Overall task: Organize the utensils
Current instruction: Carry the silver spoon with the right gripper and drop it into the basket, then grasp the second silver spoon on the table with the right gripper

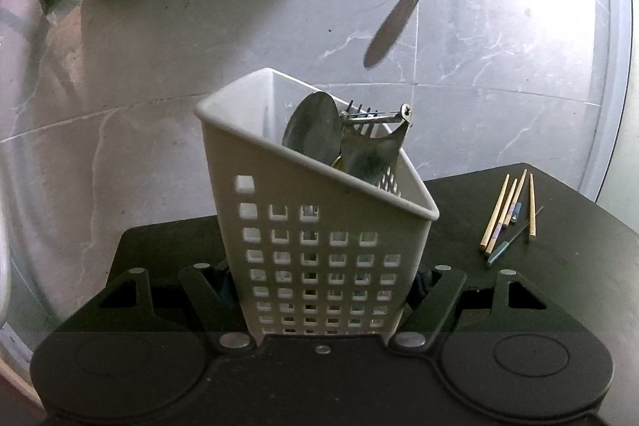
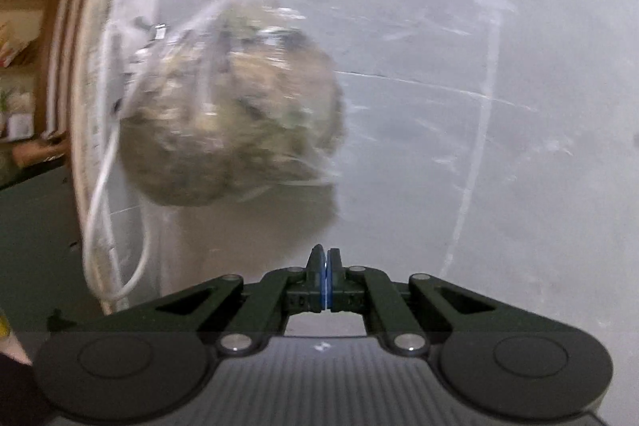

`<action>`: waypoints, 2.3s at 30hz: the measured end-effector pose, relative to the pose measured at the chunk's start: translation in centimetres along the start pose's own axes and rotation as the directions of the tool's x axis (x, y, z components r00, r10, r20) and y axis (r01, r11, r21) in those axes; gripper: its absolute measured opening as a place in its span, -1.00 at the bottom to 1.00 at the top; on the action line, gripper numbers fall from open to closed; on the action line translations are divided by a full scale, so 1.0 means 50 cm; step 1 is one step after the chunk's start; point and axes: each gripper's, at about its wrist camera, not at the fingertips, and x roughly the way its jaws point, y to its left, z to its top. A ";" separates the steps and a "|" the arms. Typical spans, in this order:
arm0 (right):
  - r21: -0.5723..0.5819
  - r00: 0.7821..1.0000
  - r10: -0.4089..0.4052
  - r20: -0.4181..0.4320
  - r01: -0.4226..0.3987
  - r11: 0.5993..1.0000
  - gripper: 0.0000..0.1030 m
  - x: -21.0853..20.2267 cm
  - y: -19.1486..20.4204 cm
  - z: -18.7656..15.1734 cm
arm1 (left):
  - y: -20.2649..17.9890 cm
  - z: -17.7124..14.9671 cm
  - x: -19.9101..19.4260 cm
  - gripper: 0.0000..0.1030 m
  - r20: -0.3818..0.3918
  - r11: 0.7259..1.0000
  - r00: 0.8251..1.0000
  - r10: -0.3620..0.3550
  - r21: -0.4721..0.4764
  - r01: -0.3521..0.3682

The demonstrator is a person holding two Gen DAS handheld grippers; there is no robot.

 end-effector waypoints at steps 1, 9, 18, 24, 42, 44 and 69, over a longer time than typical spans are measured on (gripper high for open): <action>-0.014 1.000 0.014 -0.006 -0.014 1.000 -0.99 -0.003 0.007 0.000 | 0.000 -0.001 0.000 0.48 0.001 1.000 1.000 0.000 0.000 0.000; -0.089 0.988 0.129 -0.082 -0.137 0.987 -0.99 0.045 0.083 -0.021 | 0.001 -0.001 -0.001 0.47 0.001 1.000 1.000 0.000 0.001 0.000; -0.124 0.962 0.194 -0.189 -0.220 0.968 -0.97 0.109 0.141 -0.065 | 0.001 -0.001 -0.001 0.47 0.001 1.000 1.000 -0.001 0.001 0.001; -0.072 0.957 0.215 -0.194 -0.233 0.970 -0.11 0.123 0.132 -0.071 | 0.001 -0.001 -0.002 0.47 0.000 1.000 1.000 -0.002 0.001 0.002; 0.373 0.886 -0.106 -0.451 0.295 0.880 0.99 0.254 -0.160 -0.217 | -0.014 0.004 0.005 0.48 -0.010 0.999 0.999 0.035 -0.017 -0.035; 0.380 0.867 -0.120 -0.483 0.331 0.863 0.99 0.276 -0.175 -0.249 | -0.015 0.005 0.006 0.48 -0.015 0.999 0.999 0.039 -0.017 -0.039; 0.577 0.932 0.054 -0.357 0.175 0.798 0.75 0.500 -0.219 -0.431 | -0.044 0.023 0.018 0.48 -0.042 0.992 0.993 0.114 -0.055 -0.116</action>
